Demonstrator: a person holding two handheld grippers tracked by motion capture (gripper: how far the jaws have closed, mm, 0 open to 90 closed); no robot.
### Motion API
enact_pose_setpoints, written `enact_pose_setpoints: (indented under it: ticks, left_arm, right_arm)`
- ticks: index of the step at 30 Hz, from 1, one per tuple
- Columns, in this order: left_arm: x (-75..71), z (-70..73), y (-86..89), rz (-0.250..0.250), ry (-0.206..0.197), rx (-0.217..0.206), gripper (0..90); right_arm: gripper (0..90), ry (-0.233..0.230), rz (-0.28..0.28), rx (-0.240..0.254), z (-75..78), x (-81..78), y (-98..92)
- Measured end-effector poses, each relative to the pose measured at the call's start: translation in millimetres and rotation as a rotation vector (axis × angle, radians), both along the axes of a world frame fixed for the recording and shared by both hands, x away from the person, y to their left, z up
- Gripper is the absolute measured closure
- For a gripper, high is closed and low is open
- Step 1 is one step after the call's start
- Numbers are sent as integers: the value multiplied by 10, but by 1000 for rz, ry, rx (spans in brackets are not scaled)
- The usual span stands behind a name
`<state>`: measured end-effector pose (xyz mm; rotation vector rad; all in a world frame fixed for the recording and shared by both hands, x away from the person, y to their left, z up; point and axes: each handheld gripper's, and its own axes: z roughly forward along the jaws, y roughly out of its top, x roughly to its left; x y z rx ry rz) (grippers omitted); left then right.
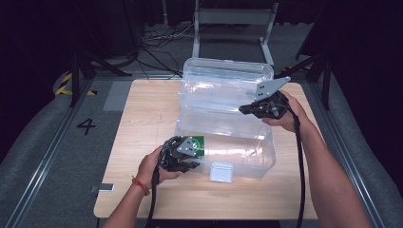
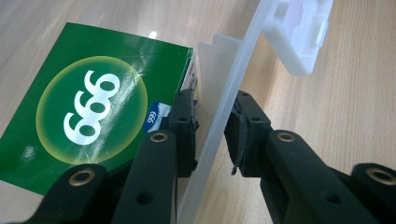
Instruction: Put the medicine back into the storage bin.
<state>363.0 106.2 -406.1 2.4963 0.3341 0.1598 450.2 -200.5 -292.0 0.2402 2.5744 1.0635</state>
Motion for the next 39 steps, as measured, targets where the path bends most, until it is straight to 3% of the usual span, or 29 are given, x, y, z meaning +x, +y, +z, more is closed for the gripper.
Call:
enact_pose_setpoints:
  ticks: [4,17,39]
  left_arm:
    - [-5,-1,0,0,-6,1,735]
    - [-3,2,-2,-1,-3,4,734]
    - [-36,-7,-16,19,-26,6,707]
  right_arm:
    - [897,9,6,37,-26,-39,-27]
    - [898,-5,23,64,-63,-181,-52]
    - [899,-20,51,83,-135,-380,-89]
